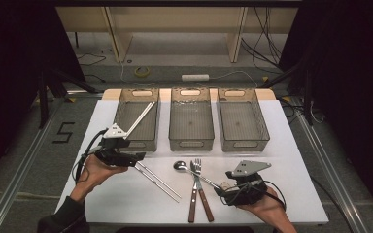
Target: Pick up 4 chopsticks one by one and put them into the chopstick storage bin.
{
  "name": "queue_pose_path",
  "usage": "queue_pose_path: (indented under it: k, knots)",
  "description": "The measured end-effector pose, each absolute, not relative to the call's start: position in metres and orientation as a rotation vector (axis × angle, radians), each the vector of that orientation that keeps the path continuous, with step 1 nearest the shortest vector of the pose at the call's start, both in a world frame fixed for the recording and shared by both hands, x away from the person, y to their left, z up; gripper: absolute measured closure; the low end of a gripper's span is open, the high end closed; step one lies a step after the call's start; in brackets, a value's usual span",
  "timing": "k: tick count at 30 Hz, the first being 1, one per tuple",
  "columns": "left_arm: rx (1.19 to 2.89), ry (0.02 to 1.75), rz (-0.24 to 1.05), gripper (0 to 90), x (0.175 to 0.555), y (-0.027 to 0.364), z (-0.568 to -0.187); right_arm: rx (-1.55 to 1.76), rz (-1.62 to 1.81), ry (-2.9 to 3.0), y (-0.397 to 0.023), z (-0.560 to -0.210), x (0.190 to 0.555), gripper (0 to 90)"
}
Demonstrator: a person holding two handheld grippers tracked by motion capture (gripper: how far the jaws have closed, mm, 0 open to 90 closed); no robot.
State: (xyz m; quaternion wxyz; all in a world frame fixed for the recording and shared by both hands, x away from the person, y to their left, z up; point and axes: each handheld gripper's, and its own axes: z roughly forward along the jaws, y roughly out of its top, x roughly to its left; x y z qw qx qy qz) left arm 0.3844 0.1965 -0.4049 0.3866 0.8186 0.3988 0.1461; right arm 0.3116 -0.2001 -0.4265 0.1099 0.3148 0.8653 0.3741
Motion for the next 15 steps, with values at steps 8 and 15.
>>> queue_pose_path:
  k: [8,15]
  knots:
    - [2.041,0.98,0.372,18.9,0.364,0.196,-0.408,0.889,1.099,2.571,-0.172,-0.421,0.318,38.0]
    - [2.023,0.957,0.37,17.1,0.35,0.198,-0.418,0.863,1.09,2.597,-0.142,-0.419,0.323,42.3]
